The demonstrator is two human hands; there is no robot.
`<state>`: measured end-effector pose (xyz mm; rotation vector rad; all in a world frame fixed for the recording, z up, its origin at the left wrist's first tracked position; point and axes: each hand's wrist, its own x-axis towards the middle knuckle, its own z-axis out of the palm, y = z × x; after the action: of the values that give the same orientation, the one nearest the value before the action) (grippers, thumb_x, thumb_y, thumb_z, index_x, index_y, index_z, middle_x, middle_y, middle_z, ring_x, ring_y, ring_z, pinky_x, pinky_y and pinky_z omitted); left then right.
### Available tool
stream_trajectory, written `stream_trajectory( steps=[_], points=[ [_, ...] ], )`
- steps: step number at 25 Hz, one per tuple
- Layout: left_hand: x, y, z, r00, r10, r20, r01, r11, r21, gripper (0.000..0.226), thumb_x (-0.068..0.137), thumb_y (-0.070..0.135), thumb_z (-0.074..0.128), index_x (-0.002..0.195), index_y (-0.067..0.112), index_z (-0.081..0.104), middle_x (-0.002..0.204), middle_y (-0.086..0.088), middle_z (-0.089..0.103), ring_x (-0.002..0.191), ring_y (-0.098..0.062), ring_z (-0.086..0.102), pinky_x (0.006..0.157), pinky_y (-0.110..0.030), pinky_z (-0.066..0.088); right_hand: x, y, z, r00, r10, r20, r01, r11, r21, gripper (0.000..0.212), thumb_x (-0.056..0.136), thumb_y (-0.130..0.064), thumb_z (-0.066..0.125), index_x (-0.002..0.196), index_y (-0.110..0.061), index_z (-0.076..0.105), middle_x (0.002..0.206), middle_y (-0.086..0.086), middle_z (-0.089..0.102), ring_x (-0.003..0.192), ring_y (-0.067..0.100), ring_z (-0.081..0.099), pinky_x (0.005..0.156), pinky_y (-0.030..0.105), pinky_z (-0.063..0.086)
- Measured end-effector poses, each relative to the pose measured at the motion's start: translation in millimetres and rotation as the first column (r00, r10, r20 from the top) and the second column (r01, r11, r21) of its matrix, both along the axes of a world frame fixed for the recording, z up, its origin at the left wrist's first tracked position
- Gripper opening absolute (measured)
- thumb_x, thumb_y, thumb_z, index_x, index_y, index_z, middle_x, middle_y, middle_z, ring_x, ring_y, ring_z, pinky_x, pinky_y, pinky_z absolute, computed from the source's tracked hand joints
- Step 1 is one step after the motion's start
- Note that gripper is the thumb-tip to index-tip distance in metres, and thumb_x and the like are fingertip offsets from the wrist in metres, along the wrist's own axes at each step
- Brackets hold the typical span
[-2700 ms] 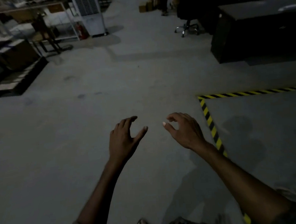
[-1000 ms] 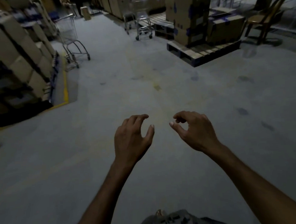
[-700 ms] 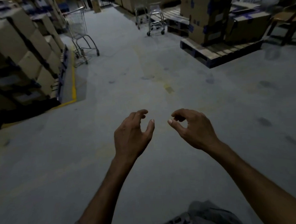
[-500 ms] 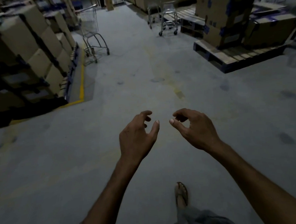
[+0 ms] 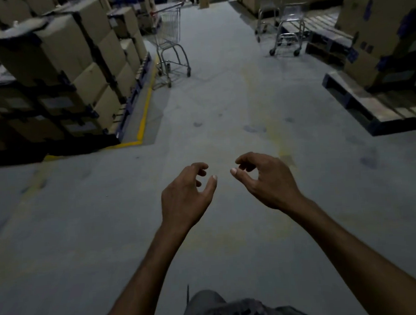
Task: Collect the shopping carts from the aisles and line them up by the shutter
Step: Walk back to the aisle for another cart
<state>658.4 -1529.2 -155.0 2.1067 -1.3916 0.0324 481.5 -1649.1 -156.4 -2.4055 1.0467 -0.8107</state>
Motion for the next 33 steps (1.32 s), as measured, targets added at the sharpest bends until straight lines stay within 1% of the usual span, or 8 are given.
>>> stream_trajectory(
  steps=[5,9,11,15,23,27,30,33],
  points=[
    [74.9,-103.3,-10.1,0.999,0.035,0.006,-0.035,0.999,0.001,0.034,0.093,0.059,0.056,0.122,0.042,0.055,0.11,0.024,0.064,0.085,0.005,0.062,0.063,-0.015,0.039,75.5,-104.4,-14.7,1.0,0.024,0.0,-0.024,0.999,0.027,0.037,0.094,-0.062,0.054,0.113,-0.032,0.066,0.093,-0.023,0.062,0.086,0.0,0.06,0.083,0.039,0.055],
    [152.6,-195.3,-19.3,0.999,0.012,-0.052,-0.012,1.0,0.002,0.037,0.091,0.059,0.059,0.12,0.04,0.047,0.112,0.024,0.062,0.087,0.004,0.062,0.068,-0.025,0.046,149.1,-187.0,-20.4,1.0,0.008,0.016,-0.008,1.0,0.03,0.037,0.094,-0.064,0.054,0.112,-0.035,0.065,0.093,-0.025,0.062,0.086,-0.003,0.06,0.082,0.039,0.055],
    [193.7,-238.1,-17.9,0.999,-0.028,-0.035,0.028,1.0,-0.005,0.039,0.09,0.059,0.06,0.121,0.04,0.045,0.117,0.024,0.06,0.091,0.004,0.063,0.069,-0.027,0.05,184.9,-222.8,-17.6,1.0,-0.002,0.023,0.002,1.0,0.024,0.037,0.093,-0.065,0.053,0.112,-0.035,0.065,0.092,-0.025,0.062,0.085,-0.004,0.06,0.082,0.039,0.055],
    [273.2,-327.1,-8.0,0.995,-0.095,0.007,0.095,0.995,-0.014,0.04,0.091,0.058,0.06,0.124,0.041,0.048,0.126,0.022,0.057,0.102,0.002,0.061,0.072,-0.028,0.051,252.6,-300.9,-3.1,0.998,-0.03,0.046,0.029,0.999,0.025,0.039,0.093,-0.065,0.052,0.111,-0.034,0.066,0.094,-0.025,0.063,0.086,-0.004,0.061,0.08,0.038,0.056],
    [380.6,-487.6,-14.6,0.993,-0.115,-0.017,0.114,0.993,-0.04,0.038,0.091,0.056,0.06,0.125,0.042,0.05,0.125,0.023,0.057,0.103,0.002,0.06,0.075,-0.03,0.053,357.2,-463.7,-7.5,0.996,-0.052,0.073,0.049,0.998,0.049,0.032,0.095,-0.058,0.059,0.111,-0.032,0.068,0.095,-0.023,0.066,0.087,-0.003,0.063,0.079,0.037,0.056],
    [432.0,-584.7,-14.6,0.995,-0.089,0.05,0.093,0.992,-0.085,0.043,0.091,0.05,0.064,0.13,0.035,0.053,0.127,0.019,0.059,0.114,-0.005,0.057,0.081,-0.029,0.052,411.1,-568.7,-17.9,0.996,-0.025,0.091,0.02,0.999,0.05,0.032,0.094,-0.059,0.058,0.111,-0.033,0.067,0.095,-0.022,0.067,0.088,-0.001,0.063,0.082,0.039,0.055],
    [470.2,-655.2,-6.3,0.989,-0.076,0.129,0.089,0.991,-0.102,0.046,0.092,0.045,0.065,0.133,0.029,0.054,0.129,0.014,0.06,0.116,-0.008,0.055,0.087,-0.027,0.048,458.1,-653.2,-21.4,0.997,0.009,0.079,-0.013,0.999,0.047,0.035,0.094,-0.06,0.057,0.113,-0.032,0.067,0.097,-0.021,0.066,0.09,0.001,0.061,0.083,0.041,0.054],
    [507.8,-719.3,6.0,0.982,-0.056,0.181,0.077,0.991,-0.108,0.047,0.092,0.043,0.066,0.135,0.027,0.054,0.13,0.011,0.059,0.116,-0.012,0.055,0.087,-0.03,0.048,505.1,-730.3,-15.1,0.998,0.04,0.047,-0.041,0.999,0.027,0.036,0.093,-0.057,0.061,0.119,-0.031,0.065,0.105,-0.018,0.067,0.093,0.002,0.06,0.086,0.04,0.053]
  ],
)
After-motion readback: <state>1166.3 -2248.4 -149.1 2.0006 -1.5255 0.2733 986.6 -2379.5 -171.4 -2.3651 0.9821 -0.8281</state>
